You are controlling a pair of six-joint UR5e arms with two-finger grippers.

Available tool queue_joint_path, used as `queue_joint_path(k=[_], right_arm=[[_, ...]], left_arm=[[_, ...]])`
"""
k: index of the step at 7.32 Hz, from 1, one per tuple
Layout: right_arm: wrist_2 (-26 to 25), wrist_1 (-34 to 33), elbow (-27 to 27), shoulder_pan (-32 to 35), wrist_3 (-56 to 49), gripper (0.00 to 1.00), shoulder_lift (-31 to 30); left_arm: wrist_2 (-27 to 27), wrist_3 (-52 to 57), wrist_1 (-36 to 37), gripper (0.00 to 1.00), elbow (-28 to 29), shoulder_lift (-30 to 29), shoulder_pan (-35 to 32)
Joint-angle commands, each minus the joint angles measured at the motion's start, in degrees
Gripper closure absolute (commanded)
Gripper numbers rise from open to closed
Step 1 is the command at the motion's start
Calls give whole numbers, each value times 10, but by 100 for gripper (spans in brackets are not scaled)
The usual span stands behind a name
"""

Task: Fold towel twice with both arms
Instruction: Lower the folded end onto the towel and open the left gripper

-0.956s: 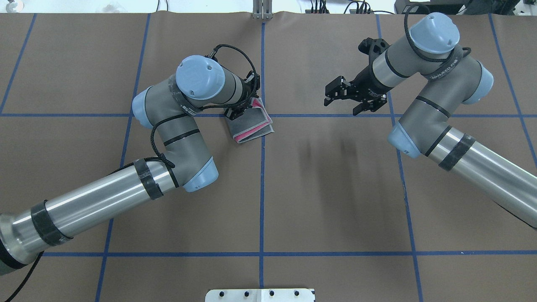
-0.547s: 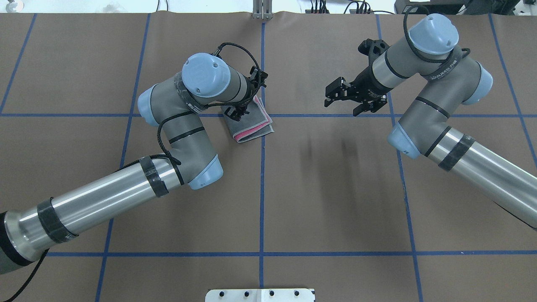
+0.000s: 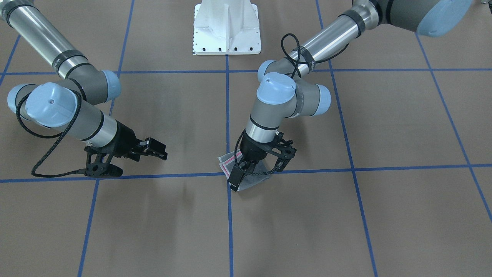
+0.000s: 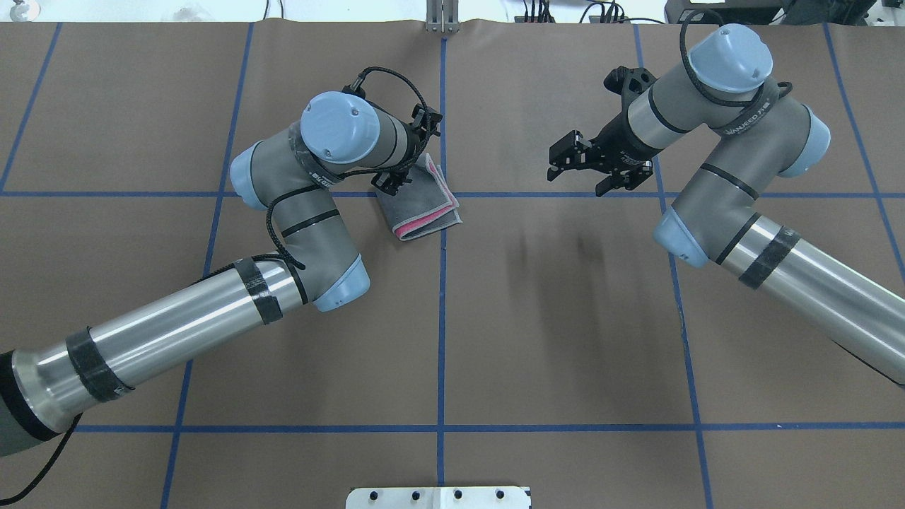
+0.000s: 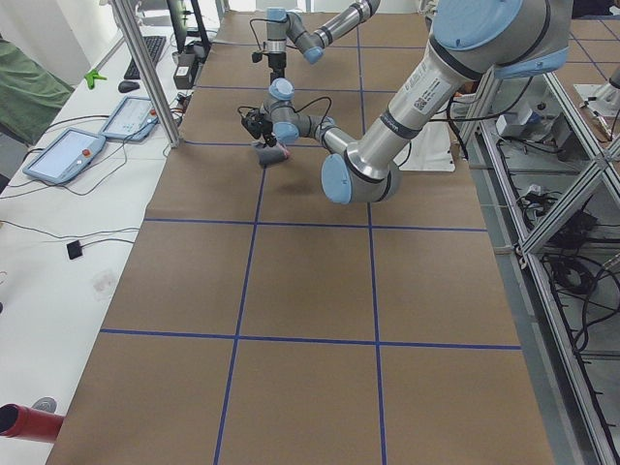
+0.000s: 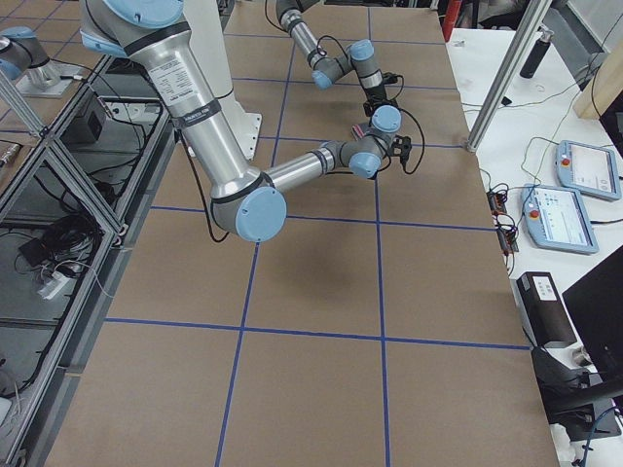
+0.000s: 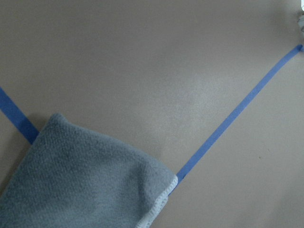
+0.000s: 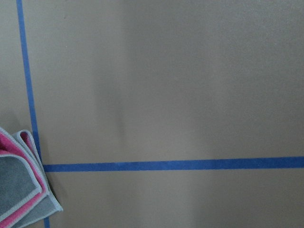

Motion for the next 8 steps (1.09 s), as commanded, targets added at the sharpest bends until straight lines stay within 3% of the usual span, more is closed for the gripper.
queue_joint_path(k=[1, 8], right_arm=[[0, 0, -2, 0, -2, 0, 0], [1, 0, -3, 0, -7, 0, -3]], left_arm=[[1, 1, -4, 0, 27, -14, -1], [11, 2, -75, 0, 130, -59, 0]])
